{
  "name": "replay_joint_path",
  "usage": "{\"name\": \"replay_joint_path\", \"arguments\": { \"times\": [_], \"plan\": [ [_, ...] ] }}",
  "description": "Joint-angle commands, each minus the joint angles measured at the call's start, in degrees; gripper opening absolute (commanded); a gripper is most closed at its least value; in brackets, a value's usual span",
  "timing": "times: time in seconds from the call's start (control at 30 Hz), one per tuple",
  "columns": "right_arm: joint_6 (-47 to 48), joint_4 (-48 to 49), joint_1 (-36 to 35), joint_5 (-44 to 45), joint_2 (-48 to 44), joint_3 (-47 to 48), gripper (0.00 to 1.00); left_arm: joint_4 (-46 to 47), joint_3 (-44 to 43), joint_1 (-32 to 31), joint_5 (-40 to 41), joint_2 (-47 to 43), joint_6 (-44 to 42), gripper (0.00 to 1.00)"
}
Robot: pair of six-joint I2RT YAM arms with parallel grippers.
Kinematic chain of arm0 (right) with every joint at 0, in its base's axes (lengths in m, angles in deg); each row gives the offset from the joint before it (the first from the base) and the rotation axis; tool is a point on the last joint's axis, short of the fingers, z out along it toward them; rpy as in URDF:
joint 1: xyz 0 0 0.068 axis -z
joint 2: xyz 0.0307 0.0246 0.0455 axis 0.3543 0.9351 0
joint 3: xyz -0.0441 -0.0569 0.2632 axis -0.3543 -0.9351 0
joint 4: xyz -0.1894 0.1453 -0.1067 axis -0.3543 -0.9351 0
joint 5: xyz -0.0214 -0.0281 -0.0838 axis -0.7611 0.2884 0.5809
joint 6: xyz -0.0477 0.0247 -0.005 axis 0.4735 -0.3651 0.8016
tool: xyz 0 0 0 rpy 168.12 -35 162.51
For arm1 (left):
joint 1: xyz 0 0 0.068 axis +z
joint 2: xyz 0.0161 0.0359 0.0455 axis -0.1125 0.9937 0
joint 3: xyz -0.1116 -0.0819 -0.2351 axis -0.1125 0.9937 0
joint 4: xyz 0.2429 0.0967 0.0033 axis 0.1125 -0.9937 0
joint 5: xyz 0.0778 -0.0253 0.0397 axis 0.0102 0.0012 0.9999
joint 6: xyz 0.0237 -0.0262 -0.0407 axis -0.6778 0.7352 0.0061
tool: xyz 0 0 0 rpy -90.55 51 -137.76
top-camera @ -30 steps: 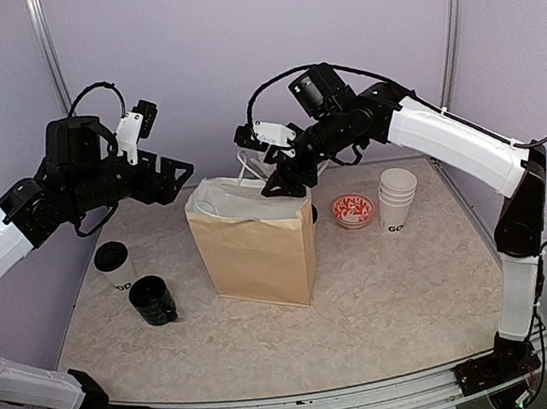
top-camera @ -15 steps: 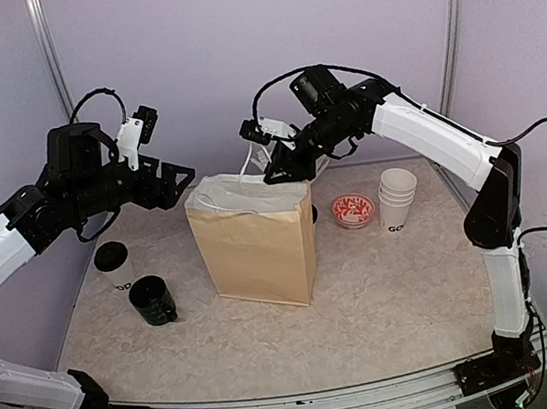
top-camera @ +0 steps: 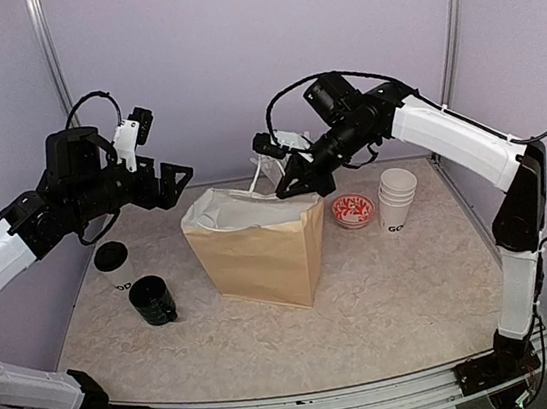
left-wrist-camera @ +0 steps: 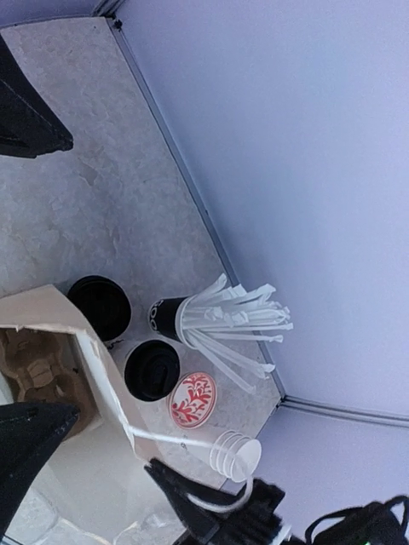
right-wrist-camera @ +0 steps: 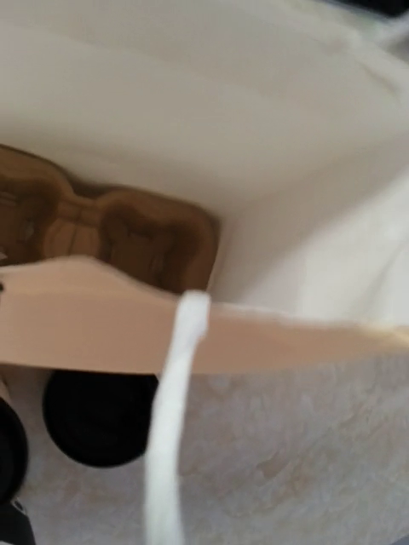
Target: Pack the takeout coffee
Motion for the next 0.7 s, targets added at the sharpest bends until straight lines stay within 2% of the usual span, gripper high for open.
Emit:
{"name": "replay_joint_path", "arguments": {
  "times": [0.0,0.13,0.47,0.67],
  "plan": [
    [5.05,1.12,-2.25,-1.52,-8.91,-8.14,0.0,5.27,3.43,0.96,7.03,-3.08,0.06,0.99],
    [7.43,2.0,-6.7,-0.19,-13.51,-14.28,0.0,5.38,4.32,1.67,11.56,-2.8,0.29,0.99],
    [11.35,-5.55,-15.08,-1.24,-15.66,-17.53,0.0,-0.45,2.88,3.33,22.64,3.78,3.32,0.92],
    [11.23,-7.84,-18.81,-1.32,-17.94,-20.13,0.0,-0.76,4.19,6.8,21.23,4.67,3.93,0.91]
  ]
}}
